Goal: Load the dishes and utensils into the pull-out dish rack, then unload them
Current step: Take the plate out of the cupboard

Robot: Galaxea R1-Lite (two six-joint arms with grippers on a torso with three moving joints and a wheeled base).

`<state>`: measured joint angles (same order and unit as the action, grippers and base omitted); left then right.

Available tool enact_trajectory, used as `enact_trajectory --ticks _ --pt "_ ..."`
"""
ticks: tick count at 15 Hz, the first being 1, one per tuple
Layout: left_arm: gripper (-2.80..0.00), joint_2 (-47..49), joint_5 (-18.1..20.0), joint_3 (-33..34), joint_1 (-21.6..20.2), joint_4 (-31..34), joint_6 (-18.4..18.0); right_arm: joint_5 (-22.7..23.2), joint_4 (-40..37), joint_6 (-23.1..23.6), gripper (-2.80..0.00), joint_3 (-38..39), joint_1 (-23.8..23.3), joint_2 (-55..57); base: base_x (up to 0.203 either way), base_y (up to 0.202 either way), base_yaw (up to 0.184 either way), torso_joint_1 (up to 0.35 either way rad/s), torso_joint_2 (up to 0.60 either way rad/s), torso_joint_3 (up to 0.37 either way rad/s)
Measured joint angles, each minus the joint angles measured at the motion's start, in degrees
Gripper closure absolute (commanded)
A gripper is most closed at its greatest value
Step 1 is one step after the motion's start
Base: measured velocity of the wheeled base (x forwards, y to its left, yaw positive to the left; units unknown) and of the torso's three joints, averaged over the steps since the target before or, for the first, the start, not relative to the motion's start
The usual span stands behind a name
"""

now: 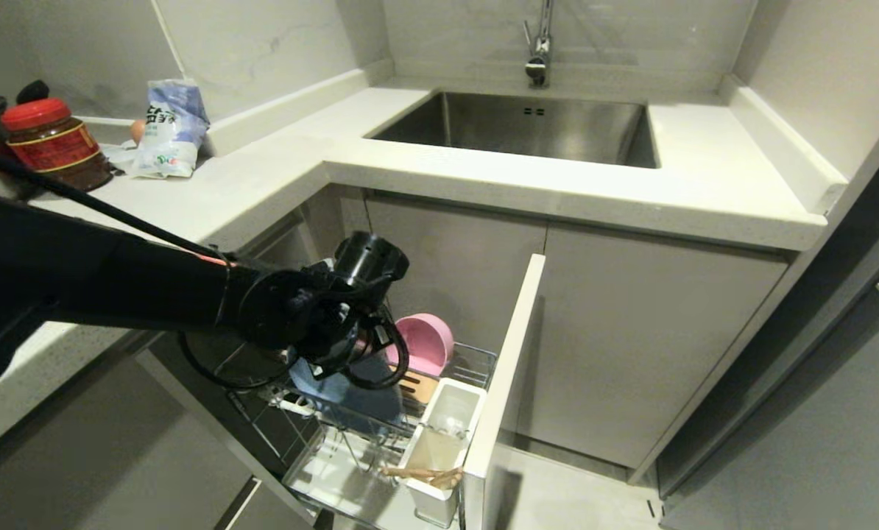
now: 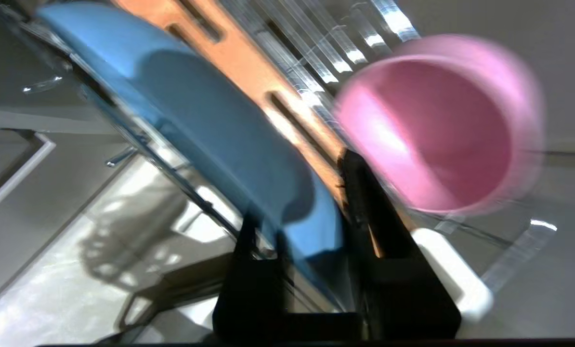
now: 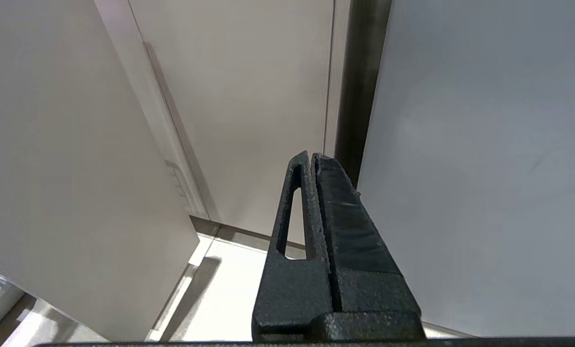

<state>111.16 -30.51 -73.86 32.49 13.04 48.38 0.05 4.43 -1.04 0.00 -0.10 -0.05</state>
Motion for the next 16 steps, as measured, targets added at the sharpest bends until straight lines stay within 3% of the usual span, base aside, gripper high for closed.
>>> enact_trajectory --ticks 8,12,14,16 --pt "0.0 -15.49 0.94 -1.24 7.61 7.74 2.07 0.02 0.0 -0.01 0.0 0.0 0.0 0.0 0.0 0.0 0.0 0.0 0.0 0.0" --pt "0.0 -26.52 0.54 -4.15 14.92 10.16 1.75 0.02 -0.01 0.0 0.0 0.0 0.0 0.0 0.0 0.0 0.0 0.0 0.0 0.0" --pt "0.0 -32.52 -1.05 -5.96 18.43 10.18 -0.34 0.02 0.0 0.0 0.0 0.0 0.0 0.0 0.0 0.0 0.0 0.0 0.0 0.0" --pt "0.0 -38.05 -3.76 -7.63 19.95 7.65 -6.39 0.02 0.0 -0.01 0.0 0.0 0.0 0.0 0.0 0.0 0.0 0.0 0.0 0.0"
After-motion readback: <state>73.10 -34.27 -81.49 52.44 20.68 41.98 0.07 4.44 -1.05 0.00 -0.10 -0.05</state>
